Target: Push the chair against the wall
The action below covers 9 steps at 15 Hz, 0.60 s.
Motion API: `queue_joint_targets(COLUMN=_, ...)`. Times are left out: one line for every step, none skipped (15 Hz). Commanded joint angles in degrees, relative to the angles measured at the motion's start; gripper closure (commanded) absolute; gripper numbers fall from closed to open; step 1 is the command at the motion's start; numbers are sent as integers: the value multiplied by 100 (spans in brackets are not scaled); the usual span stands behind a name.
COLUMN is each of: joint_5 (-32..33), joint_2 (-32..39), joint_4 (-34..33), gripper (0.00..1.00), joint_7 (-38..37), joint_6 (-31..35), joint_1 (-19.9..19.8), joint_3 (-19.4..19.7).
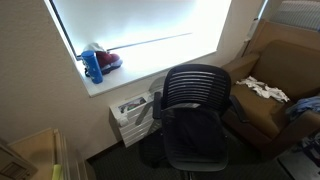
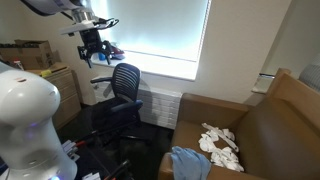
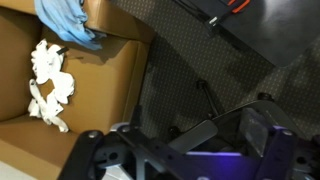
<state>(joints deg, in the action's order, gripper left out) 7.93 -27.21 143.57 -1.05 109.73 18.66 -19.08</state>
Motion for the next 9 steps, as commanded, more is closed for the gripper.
queue_joint_targets(joint_5=275, joint_2=26, joint_4=11, gripper=0, joint_7=-113, joint_6=118, joint_1=48, joint_3=-104)
queue_joint_targets(joint_5=345, joint_2=43, joint_4=18, gripper=0, joint_7=-195, joint_6=154, joint_1=67, joint_3=-165)
queue_joint_targets(joint_5=333, joint_2=43, joint_4=17, gripper=0, joint_7=-196, joint_6=151, joint_1=76, joint_3=-163)
queue_joint_targets(joint_5=332, joint_2=41, joint_4=16, gripper=0, joint_7=-195, joint_6=151, joint_1=74, joint_3=-151)
queue_joint_targets(joint_5=353, joint_2=-52, joint_4=57, gripper=0, joint_7=-488, joint_6=294, joint_1=-37, joint_3=-125)
queue_joint_targets(joint_5=211, joint_2=18, joint_4=143, gripper=0, joint_7=-765, joint_6=713, joint_1=-121, joint_3=-26)
queue_joint_targets(joint_5=235, joint_2=119, joint_4=187, gripper=0, joint_7=-1045, joint_6=974, joint_1=-192, joint_3=-51)
queue_joint_targets(joint_5=400, joint_2=233, joint_4=284, gripper=0, joint_7=-1430, joint_6=1405, joint_1=-303, joint_3=-136)
queue_joint_targets(joint_5=549, joint_2=329, joint_4=370, gripper=0, joint_7=-1809, joint_6=1792, joint_1=-420, joint_3=-227)
